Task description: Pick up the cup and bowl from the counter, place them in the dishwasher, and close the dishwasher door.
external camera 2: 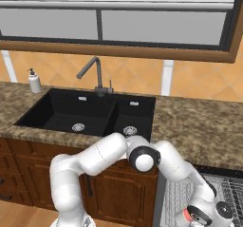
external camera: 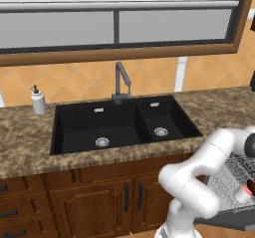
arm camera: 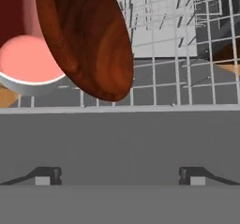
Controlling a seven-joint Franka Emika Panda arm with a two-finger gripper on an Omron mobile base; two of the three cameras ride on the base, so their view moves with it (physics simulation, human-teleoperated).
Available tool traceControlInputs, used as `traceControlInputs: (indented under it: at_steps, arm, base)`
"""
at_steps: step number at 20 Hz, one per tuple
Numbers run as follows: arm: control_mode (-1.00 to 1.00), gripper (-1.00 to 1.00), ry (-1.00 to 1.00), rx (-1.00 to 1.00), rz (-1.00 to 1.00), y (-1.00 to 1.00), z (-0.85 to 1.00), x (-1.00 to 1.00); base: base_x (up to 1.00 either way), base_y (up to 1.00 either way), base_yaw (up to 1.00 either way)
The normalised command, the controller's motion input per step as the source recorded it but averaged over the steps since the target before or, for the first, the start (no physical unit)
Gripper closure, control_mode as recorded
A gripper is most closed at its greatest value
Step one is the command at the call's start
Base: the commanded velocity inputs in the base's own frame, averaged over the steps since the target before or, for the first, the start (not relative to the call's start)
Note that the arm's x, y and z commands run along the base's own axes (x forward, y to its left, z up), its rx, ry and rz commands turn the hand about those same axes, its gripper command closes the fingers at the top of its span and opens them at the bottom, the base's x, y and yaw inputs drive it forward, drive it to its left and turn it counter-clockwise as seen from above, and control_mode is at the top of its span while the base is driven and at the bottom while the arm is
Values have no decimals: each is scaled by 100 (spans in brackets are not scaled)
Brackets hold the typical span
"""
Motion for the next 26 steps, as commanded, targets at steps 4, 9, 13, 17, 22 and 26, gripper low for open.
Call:
traceControlInputs:
  at_steps: [4,9,13,17,22,26]
  arm:
    - [-100,-100,0,0,0,0,-51,36]
    - [-100,-100,0,0,0,0,-56,31]
    - [-100,-100,-1,0,0,0,-51,35]
    - [-100,-100,-6,0,0,0,-41,44]
    - [-100,-100,-7,0,-6,0,22,85]
    - [-100,-100,-4,0,-6,1,30,100]
  base:
    - [0,0,0]
    - [0,0,0]
    - [0,0,0]
    - [0,0,0]
    - [0,0,0]
    - [0,0,0]
